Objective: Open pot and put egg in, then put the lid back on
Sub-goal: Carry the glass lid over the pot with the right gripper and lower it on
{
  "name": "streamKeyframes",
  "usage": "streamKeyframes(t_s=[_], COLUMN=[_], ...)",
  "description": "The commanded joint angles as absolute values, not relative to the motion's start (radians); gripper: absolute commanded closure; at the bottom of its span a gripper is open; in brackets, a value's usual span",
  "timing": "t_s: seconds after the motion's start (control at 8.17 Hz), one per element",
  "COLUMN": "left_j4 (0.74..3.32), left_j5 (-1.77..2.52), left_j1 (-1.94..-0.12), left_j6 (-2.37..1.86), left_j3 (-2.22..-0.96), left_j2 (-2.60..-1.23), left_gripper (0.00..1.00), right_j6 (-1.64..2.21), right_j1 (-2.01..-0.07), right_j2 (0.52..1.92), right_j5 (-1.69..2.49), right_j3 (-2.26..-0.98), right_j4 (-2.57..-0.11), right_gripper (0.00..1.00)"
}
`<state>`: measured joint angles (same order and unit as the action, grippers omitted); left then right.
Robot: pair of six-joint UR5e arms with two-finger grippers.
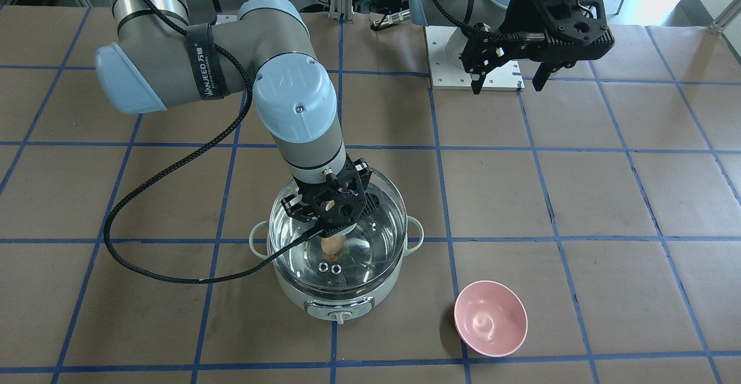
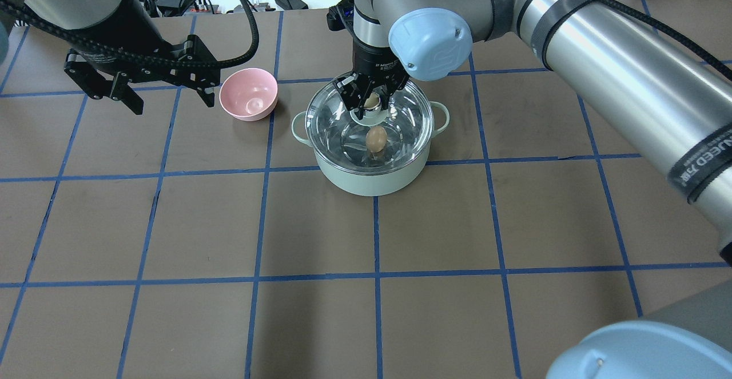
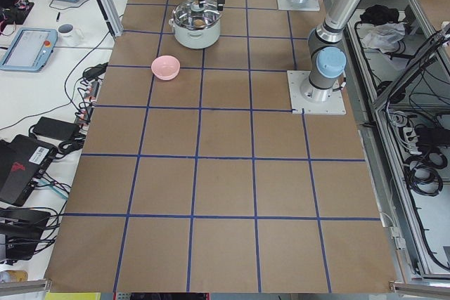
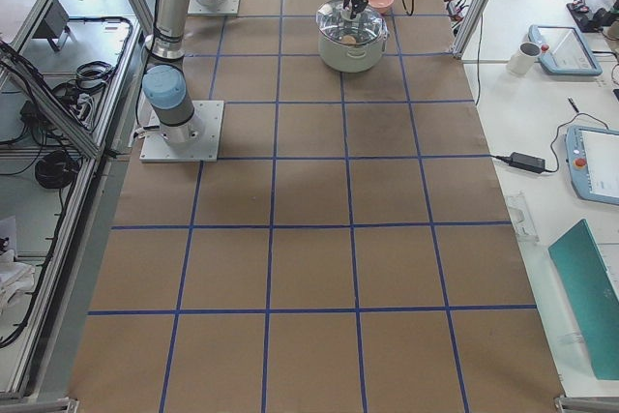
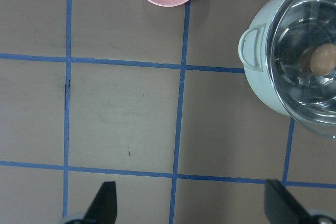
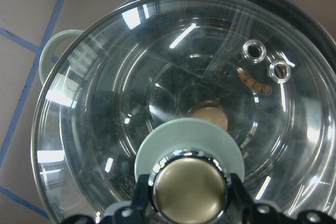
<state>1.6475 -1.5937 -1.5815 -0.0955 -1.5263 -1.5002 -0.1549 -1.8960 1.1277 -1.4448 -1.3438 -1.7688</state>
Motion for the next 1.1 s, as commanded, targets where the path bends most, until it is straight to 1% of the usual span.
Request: streamKeyframes(t_s=[0.0,0.98], left_j4=[1.647,1.647], left_j5=[-1.594,-1.594], left_j1=[-1.582,-1.582], left_j6=[-0.095,-0.092], left_j3=[-1.526,-1.526], left_j2=[-1.500,-1.499], left_gripper=[0.00,0.00], right_j6=[-0.155,-0.147], right_j1=[-1.896,-1.896], right_j2=[1.127,1.127], right_j5=[-1.445,-1.468], right_j3=[-1.344,-1.355], right_j4=[-1.770,-1.779], right_gripper=[1.00,1.00])
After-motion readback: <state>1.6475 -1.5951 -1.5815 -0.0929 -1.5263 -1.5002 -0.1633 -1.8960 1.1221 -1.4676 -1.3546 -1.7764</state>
